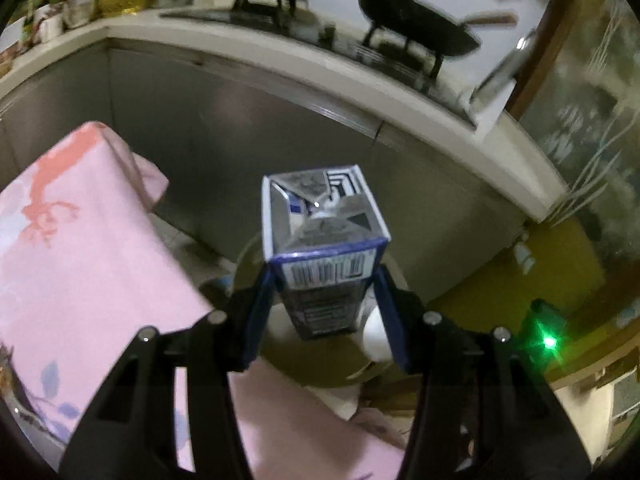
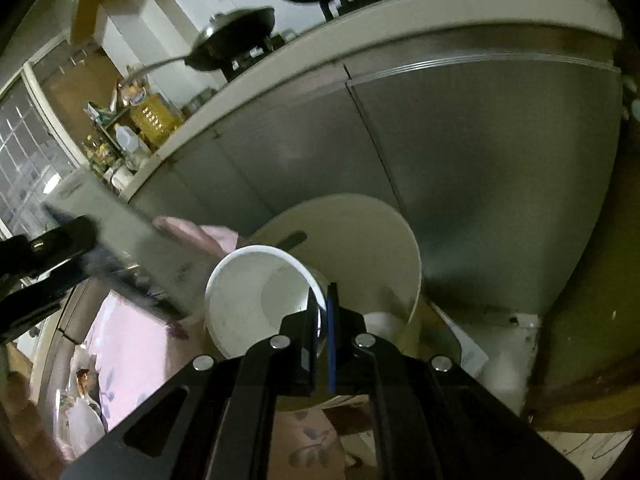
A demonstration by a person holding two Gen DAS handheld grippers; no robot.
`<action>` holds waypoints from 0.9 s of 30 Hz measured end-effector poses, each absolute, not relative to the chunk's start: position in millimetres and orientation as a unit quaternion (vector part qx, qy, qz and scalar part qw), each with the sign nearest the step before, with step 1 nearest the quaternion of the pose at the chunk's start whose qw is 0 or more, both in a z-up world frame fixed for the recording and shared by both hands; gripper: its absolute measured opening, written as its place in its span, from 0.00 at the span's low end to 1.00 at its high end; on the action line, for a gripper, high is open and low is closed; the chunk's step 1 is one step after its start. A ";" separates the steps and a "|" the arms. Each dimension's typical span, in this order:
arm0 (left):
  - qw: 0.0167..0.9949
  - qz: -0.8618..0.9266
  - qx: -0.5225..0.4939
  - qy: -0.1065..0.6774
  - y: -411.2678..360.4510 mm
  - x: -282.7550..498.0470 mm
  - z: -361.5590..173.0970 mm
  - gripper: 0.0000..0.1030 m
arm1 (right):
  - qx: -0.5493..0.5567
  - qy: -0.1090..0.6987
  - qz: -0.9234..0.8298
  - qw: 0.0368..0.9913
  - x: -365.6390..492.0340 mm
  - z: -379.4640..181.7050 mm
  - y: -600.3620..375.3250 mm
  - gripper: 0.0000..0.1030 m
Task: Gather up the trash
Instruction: 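Carry the blue carton to the beige bin and release it with the left gripper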
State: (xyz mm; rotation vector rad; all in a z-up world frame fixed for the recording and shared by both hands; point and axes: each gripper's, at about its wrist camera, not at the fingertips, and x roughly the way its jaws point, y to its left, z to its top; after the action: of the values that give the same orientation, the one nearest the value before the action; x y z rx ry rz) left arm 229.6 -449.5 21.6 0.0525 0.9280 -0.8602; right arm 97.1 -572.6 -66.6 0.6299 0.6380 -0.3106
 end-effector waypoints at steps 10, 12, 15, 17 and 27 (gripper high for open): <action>0.805 -0.357 0.060 0.470 -450.2 231.6 -8.7 0.75 | 0.380 0.297 -0.086 0.872 97.3 -85.1 -575.9 0.40; 0.810 -0.354 0.050 0.465 -437.7 227.4 -3.2 0.75 | 0.376 0.284 -0.084 0.878 92.2 -77.8 -574.1 0.45; 0.822 -0.346 0.040 0.450 -415.2 214.1 7.9 0.75 | 0.365 0.269 -0.082 0.887 81.9 -65.0 -567.3 0.45; 0.831 -0.342 0.041 0.436 -400.1 202.8 12.6 0.75 | 0.362 0.260 -0.079 0.892 78.3 -56.8 -564.1 0.45; 0.887 -0.281 0.082 0.357 -317.5 140.0 36.3 0.75 | 0.324 0.247 -0.056 0.912 53.4 -27.0 -502.5 0.46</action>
State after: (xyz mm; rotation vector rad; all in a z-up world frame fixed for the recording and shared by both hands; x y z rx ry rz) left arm 140.0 -317.5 36.3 0.1702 0.7420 -0.5847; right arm 53.4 -502.5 -27.0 0.6671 0.5098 -0.1160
